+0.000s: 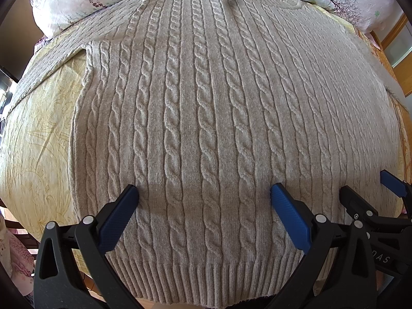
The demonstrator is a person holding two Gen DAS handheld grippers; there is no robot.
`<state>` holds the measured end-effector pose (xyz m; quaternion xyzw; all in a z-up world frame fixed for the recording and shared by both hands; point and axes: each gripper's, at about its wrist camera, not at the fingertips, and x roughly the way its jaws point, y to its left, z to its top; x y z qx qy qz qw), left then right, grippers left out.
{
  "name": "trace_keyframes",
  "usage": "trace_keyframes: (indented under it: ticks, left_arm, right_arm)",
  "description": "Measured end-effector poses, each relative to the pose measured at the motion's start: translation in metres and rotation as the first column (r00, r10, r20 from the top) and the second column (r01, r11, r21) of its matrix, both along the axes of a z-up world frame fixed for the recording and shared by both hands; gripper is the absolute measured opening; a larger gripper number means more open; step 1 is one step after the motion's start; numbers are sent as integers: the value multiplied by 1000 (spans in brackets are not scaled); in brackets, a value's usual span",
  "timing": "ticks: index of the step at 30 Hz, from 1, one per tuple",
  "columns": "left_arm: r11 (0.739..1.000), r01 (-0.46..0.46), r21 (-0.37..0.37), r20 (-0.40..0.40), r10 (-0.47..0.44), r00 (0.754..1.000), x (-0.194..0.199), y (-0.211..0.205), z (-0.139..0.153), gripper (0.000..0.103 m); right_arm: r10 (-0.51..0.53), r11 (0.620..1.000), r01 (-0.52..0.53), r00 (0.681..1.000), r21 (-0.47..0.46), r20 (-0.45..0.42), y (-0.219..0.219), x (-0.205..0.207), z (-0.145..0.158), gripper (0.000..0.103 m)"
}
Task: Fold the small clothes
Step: 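Move the right gripper to the sweater sleeve cuff and close on it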
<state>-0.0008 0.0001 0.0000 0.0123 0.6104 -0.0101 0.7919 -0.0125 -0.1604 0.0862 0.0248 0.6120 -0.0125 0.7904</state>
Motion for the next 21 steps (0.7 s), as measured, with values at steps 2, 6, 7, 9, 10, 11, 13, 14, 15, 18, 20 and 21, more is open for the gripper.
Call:
trace_keyframes:
  ticks: [2, 6, 7, 9, 10, 11, 13, 14, 15, 18, 20, 21]
  left_arm:
    - [1000, 0, 0, 2, 0, 1000, 0, 0, 0, 101]
    - [1000, 2, 1, 10, -2, 1000, -3, -1, 0, 101]
    - [1000, 4, 1, 12, -4, 1000, -4, -1, 0, 101]
    - [1000, 6, -3, 17, -6, 1000, -6, 2, 3, 101]
    - [1000, 6, -7, 19, -6, 1000, -8, 1, 4, 101]
    - [1000, 2, -21, 25, -2, 1000, -9, 3, 5, 101]
    - [998, -14, -64, 38, 16, 999, -10, 9, 9, 101]
    - [997, -19, -77, 42, 22, 999, -10, 11, 11, 101]
    - [990, -36, -134, 61, 44, 997, -10, 19, 16, 101]
    - [978, -49, -202, 104, 71, 992, -11, 28, 28, 101]
    - [974, -41, -222, 153, 77, 985, -12, 33, 35, 101]
    - [975, -34, -220, 181, 75, 981, -13, 34, 38, 101]
  right_arm:
    - [-2, 1000, 2, 1000, 0, 2, -2, 1, -3, 102]
    - [-4, 1000, 4, 1000, 4, 5, -3, 2, -2, 102]
    - [-5, 1000, 5, 1000, 10, 7, -4, 3, -2, 102]
    - [-14, 999, 13, 1000, 53, 24, -10, 5, 1, 102]
    - [-27, 995, 23, 999, 97, 42, -15, 5, 4, 102]
    - [-51, 987, 40, 996, 157, 68, -23, 7, 8, 102]
    - [-113, 969, 82, 986, 231, 123, -40, 11, 19, 102]
    - [-141, 963, 101, 979, 251, 148, -49, 13, 23, 102]
    - [-172, 955, 121, 970, 271, 173, -58, 16, 28, 101]
    - [-261, 922, 177, 940, 344, 219, -93, 26, 36, 88]
    - [-331, 898, 230, 915, 375, 232, -116, 30, 39, 81]
    - [-370, 882, 259, 898, 395, 237, -130, 29, 40, 77]
